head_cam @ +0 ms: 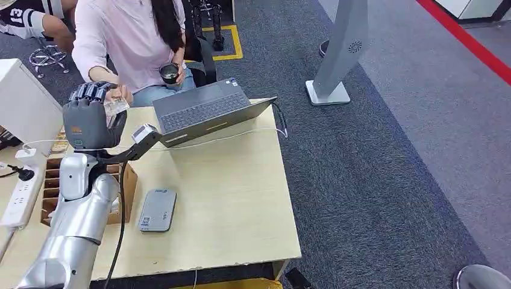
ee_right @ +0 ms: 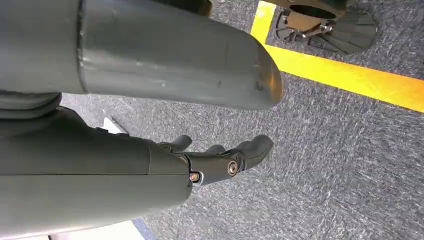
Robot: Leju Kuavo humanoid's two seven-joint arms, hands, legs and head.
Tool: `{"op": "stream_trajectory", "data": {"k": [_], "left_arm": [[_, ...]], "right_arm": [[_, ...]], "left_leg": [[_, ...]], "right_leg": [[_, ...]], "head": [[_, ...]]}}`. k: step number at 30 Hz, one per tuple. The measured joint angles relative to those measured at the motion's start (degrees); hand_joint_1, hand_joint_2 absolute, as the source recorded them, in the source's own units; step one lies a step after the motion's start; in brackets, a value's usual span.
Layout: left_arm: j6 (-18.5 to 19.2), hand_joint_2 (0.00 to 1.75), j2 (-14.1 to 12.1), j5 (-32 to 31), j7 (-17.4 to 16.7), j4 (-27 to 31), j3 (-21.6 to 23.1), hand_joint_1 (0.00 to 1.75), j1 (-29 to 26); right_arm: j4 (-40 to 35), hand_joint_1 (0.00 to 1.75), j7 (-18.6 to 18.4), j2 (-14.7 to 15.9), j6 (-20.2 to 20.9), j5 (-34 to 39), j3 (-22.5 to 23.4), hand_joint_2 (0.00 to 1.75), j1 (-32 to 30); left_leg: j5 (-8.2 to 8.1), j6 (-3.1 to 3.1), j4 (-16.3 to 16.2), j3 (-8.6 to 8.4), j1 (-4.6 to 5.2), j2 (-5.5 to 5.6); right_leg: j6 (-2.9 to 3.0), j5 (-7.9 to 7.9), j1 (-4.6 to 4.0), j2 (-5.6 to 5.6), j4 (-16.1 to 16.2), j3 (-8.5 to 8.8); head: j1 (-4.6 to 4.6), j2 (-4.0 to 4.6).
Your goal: Pass the card to the sensor for recognition and then transmit it.
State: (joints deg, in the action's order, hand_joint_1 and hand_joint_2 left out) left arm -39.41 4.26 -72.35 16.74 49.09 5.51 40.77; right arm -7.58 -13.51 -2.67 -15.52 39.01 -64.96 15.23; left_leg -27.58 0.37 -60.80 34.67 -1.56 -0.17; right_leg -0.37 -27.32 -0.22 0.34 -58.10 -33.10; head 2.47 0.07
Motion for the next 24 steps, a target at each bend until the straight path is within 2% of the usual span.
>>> {"op": "stream_trajectory", "data": {"k": [24], "left_arm": [[-0.15,1.75,0.04,0.18,0.11,-0.41,-0.02,1.75,0.0]], "right_arm": [[0.0,0.0,0.39,0.0,0.0,0.0,-0.04,0.0,-0.07]], "left_leg": [[0.0,0.0,0.0,0.01,0.0,0.0]], "right_leg": [[0.0,0.0,0.0,0.0,0.0,-0.01]], "head": [[0.0,0.0]]}}
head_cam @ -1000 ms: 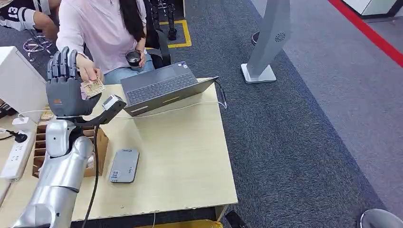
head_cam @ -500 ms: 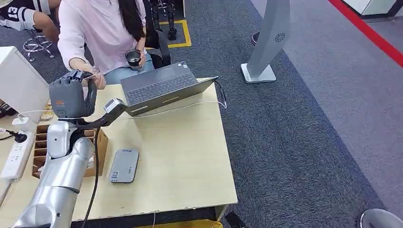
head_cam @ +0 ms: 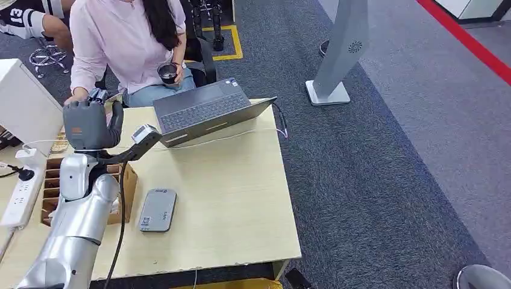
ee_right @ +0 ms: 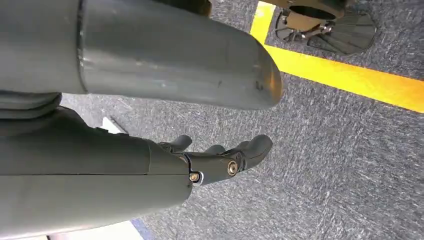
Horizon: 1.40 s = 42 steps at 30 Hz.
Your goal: Pass the card to the sensor for recognition and then transmit it.
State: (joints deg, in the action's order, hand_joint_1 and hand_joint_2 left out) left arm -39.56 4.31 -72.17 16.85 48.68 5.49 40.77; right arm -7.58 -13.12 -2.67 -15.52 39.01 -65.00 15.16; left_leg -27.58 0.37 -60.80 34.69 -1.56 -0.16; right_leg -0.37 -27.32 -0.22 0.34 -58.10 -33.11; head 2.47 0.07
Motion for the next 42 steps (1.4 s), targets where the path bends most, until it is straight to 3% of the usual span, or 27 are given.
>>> {"op": "stream_trajectory", "data": {"k": [6,8,9,10,14,19,25,35,42], "left_arm": [[0.0,1.75,0.22,2.32,2.5,-0.42,-0.02,1.75,-0.28],[0.0,1.75,0.81,7.29,6.6,0.01,0.0,1.75,-1.62],[0.02,1.75,1.31,10.5,10.0,2.15,0.32,1.75,-4.12],[0.02,1.75,1.88,12.79,11.15,7.09,1.27,1.75,-8.27],[0.24,1.75,2.18,12.7,8.42,20.25,7.79,1.75,-21.73],[0.52,1.75,1.38,12.96,7.67,25.79,12.29,1.75,-28.15],[0.52,1.75,0.92,12.85,6.91,26.05,13.68,1.75,-29.64],[6.27,1.75,0.13,0.39,-4.61,20.91,14.51,1.75,-28.85],[7.65,1.75,-0.04,-3.01,-7.38,18.03,15.23,1.75,-29.05]], "right_arm": [[0.02,0.0,0.11,0.0,-0.11,0.31,-0.02,0.0,-0.03],[0.0,0.0,0.29,0.0,-0.46,1.16,-0.02,0.0,-0.17],[0.02,0.0,0.64,0.02,-0.83,2.06,0.0,0.0,-0.34],[0.0,0.0,1.18,0.13,-1.24,2.92,0.04,0.0,-0.72],[0.02,0.0,2.67,0.77,-1.75,4.74,0.44,0.0,-2.51],[0.15,0.0,3.19,1.4,-2.05,5.27,0.96,0.0,-3.4],[0.2,0.0,3.28,1.73,-2.08,5.49,1.25,0.0,-3.64],[0.2,0.0,3.21,1.84,-2.21,7.17,1.25,0.0,-3.78],[0.2,0.0,3.41,1.88,-2.21,8.04,1.25,0.0,-4.39]], "left_leg": [[0.0,0.0,0.0,0.0,0.0,0.0],[-0.01,0.0,0.0,-0.02,0.03,0.0],[-0.02,0.01,0.04,-0.06,0.11,-0.05],[-0.07,0.05,0.11,-0.11,0.21,-0.15],[-0.2,0.15,0.12,0.01,0.31,-0.15],[-0.26,0.15,0.13,0.02,0.33,-0.14],[-0.16,0.12,0.13,-0.03,0.33,-0.14],[-0.15,0.14,0.13,-0.02,0.33,-0.15],[-0.15,0.14,0.13,0.0,0.33,-0.14]], "right_leg": [[0.0,0.0,0.0,0.0,0.0,0.0],[0.0,0.0,0.01,0.0,0.0,0.01],[-0.01,-0.01,0.06,-0.04,0.0,0.02],[-0.05,-0.05,0.15,-0.15,0.01,0.02],[-0.13,-0.19,0.25,-0.16,0.03,-0.1],[-0.13,-0.24,0.27,-0.14,0.04,-0.12],[-0.1,-0.19,0.27,-0.15,0.01,-0.11],[-0.09,-0.19,0.27,-0.15,0.0,-0.13],[-0.1,-0.19,0.27,-0.15,0.0,-0.13]], "head": [[0.0,0.0],[0.02,0.0],[-0.02,0.0],[-0.09,0.0],[-0.11,0.0],[-0.09,0.0],[-0.09,0.0],[-0.11,0.0],[-0.09,0.0]]}}
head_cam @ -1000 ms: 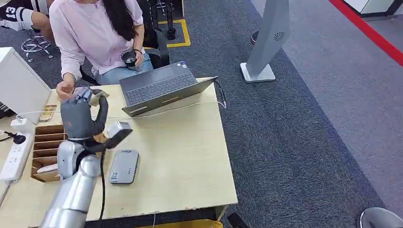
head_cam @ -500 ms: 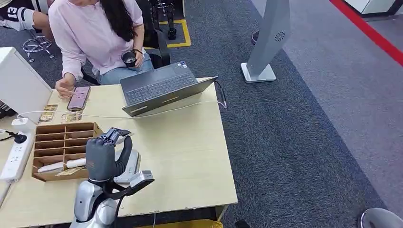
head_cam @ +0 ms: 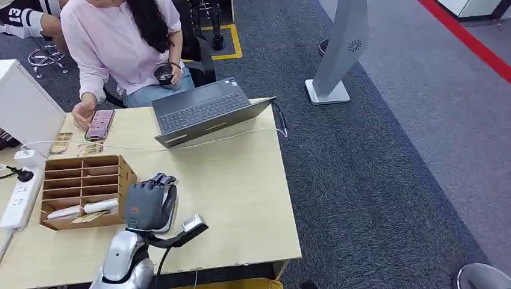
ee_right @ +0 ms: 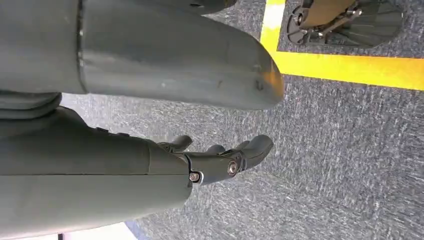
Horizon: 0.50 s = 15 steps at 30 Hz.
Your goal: Pass the card to the sensor for recognition and then transmit it.
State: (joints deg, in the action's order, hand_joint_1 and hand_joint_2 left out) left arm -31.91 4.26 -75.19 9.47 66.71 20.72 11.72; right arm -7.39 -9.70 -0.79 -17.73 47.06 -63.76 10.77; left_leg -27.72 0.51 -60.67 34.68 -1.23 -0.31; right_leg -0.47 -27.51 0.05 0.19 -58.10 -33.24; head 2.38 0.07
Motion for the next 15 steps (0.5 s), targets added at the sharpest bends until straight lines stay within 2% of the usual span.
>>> {"op": "stream_trajectory", "data": {"k": [5,15], "left_arm": [[0.22,1.75,-0.26,-1.62,-1.25,-0.42,1.07,1.75,-1.15],[-0.5,1.75,-1.55,-1.58,-1.16,0.37,2.03,1.75,-4.31]], "right_arm": [[0.0,0.0,0.44,0.17,0.02,0.63,0.07,0.0,-0.47],[0.02,0.0,1.42,0.48,-0.02,1.66,0.22,0.0,-1.0]], "left_leg": [[0.0,0.0,0.0,0.01,0.0,0.01],[0.0,0.0,0.01,0.01,0.0,0.01]], "right_leg": [[0.0,0.0,0.0,0.01,0.0,0.0],[0.0,0.0,0.0,0.02,0.0,0.01]], "head": [[0.0,0.0],[0.0,0.0]]}}
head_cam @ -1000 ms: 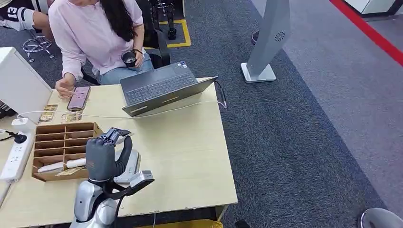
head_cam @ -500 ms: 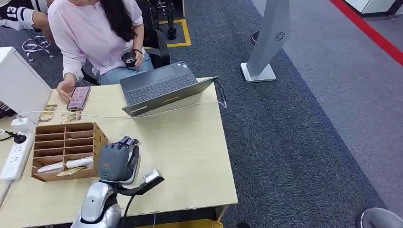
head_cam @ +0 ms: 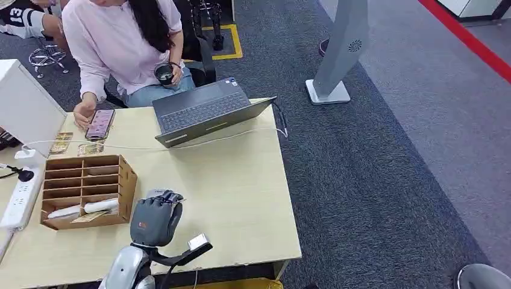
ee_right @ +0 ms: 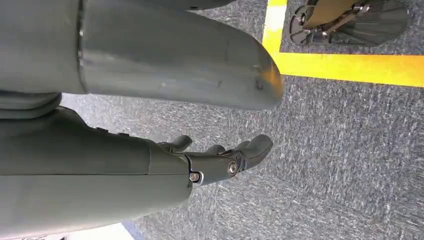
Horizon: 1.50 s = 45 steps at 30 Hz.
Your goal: Pass the card to the sensor for recognition and then transmit it.
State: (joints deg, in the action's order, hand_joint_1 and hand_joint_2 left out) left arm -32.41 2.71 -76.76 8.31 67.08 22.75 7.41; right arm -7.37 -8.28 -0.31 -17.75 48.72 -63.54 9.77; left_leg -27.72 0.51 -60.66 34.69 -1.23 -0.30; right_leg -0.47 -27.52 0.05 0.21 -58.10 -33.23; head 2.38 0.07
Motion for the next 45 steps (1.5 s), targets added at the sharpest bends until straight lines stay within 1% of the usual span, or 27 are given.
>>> {"op": "stream_trajectory", "data": {"k": [7,13,24,28,33,45], "left_arm": [[-0.66,1.75,-1.9,0.5,-1.46,1.33,-0.04,1.75,-1.49],[-0.66,1.75,-2.56,0.5,-1.77,1.33,-0.04,1.75,-1.51],[-0.5,1.75,-2.86,-0.2,-2.27,1.33,-0.22,1.75,-1.49],[-0.48,1.75,-2.86,-1.09,-3.78,1.09,-0.77,1.75,-0.95],[-0.41,1.75,-2.71,-2.12,-5.2,-1.01,-2.47,1.75,0.88],[0.57,1.75,-2.43,-2.54,-5.29,-4.35,-3.54,1.75,2.21]], "right_arm": [[0.02,0.0,-0.2,0.24,0.17,0.33,0.07,0.0,-0.32],[0.02,0.0,-0.42,0.35,0.17,0.33,0.07,0.0,-0.37],[0.02,0.0,-0.42,0.35,0.24,0.28,0.04,0.0,-0.41],[0.02,0.0,-0.44,0.37,0.35,-0.02,0.04,0.0,-0.4],[0.02,0.0,-0.81,0.37,1.03,-0.18,-0.15,0.0,-0.31],[0.02,0.0,-0.98,0.37,1.36,-0.4,-0.39,0.0,-0.17]], "left_leg": [[0.0,0.0,0.0,0.0,0.0,0.01],[0.0,0.0,0.0,0.0,0.0,0.01],[0.0,0.0,0.0,0.0,0.0,0.01],[0.0,0.0,0.0,0.0,0.0,0.01],[0.01,0.0,0.0,-0.01,0.0,0.01],[0.0,0.0,0.0,0.0,0.0,0.01]], "right_leg": [[0.0,0.0,0.0,0.02,0.0,0.01],[0.0,0.0,0.0,0.02,0.0,0.01],[0.0,0.0,0.0,0.02,0.0,0.0],[0.0,0.0,0.0,0.02,0.0,0.0],[0.0,0.0,0.0,0.01,-0.01,0.01],[0.0,0.0,0.0,0.01,0.0,0.0]], "head": [[0.0,0.0],[0.0,0.0],[0.0,0.0],[0.0,0.0],[0.0,0.0],[0.0,0.0]]}}
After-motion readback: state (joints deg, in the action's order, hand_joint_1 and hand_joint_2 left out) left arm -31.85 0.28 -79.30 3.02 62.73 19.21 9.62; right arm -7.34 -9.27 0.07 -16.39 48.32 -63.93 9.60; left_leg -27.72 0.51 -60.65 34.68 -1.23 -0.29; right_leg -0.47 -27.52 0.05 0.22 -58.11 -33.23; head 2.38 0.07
